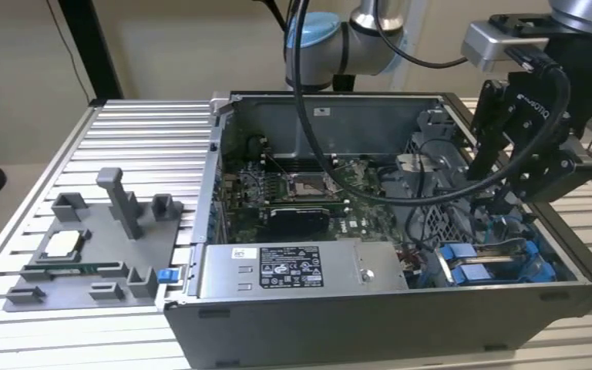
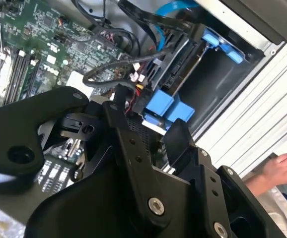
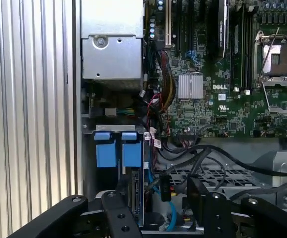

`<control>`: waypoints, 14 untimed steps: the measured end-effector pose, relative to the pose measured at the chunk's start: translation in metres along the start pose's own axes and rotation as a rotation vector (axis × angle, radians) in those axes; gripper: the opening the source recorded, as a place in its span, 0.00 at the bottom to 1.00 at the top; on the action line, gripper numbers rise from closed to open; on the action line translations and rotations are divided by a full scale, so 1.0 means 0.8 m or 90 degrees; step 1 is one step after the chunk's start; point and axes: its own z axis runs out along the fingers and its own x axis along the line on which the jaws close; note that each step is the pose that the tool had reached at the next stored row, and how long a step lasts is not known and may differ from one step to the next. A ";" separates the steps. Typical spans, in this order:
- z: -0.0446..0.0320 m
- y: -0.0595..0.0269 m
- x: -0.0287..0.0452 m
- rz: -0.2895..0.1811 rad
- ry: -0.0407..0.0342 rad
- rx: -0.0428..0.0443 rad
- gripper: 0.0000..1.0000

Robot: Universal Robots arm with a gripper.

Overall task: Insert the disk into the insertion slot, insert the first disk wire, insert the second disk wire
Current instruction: 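Insert the disk into the insertion slot, then insert the first disk wire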

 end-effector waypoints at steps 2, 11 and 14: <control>0.0008 0.000 -0.0010 -0.004 0.0008 0.0026 1.00; 0.0018 0.000 0.0000 -0.047 0.0040 0.0024 1.00; 0.0019 0.000 0.0003 -0.054 0.0043 0.0023 1.00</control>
